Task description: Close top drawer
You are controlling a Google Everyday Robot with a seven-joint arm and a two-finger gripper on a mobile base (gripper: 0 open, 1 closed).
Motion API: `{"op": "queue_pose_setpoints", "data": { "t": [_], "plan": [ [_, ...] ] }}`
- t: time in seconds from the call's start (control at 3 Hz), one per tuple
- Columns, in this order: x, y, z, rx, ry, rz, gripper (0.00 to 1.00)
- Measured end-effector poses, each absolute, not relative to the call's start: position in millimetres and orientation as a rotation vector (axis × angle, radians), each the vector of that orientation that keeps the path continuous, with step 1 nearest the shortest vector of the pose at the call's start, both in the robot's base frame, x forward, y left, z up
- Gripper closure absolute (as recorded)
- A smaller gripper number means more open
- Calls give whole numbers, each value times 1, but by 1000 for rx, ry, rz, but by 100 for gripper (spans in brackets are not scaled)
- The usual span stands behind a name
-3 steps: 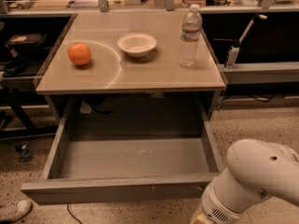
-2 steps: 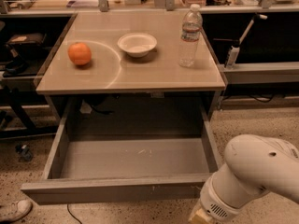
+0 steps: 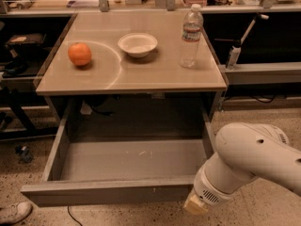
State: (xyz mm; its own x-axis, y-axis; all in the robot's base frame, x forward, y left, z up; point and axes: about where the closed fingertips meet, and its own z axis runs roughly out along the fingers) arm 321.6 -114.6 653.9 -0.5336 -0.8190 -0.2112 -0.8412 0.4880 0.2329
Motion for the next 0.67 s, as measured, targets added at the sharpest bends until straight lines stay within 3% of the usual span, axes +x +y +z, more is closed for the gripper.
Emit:
{"op": "queue_pose_setpoints", "data": {
  "t": [0.33,0.67],
  "plan": [
    [332,-111,645,-1483,2651,476,100],
    [332,-111,645,-1483,2651,477,81]
  ]
}}
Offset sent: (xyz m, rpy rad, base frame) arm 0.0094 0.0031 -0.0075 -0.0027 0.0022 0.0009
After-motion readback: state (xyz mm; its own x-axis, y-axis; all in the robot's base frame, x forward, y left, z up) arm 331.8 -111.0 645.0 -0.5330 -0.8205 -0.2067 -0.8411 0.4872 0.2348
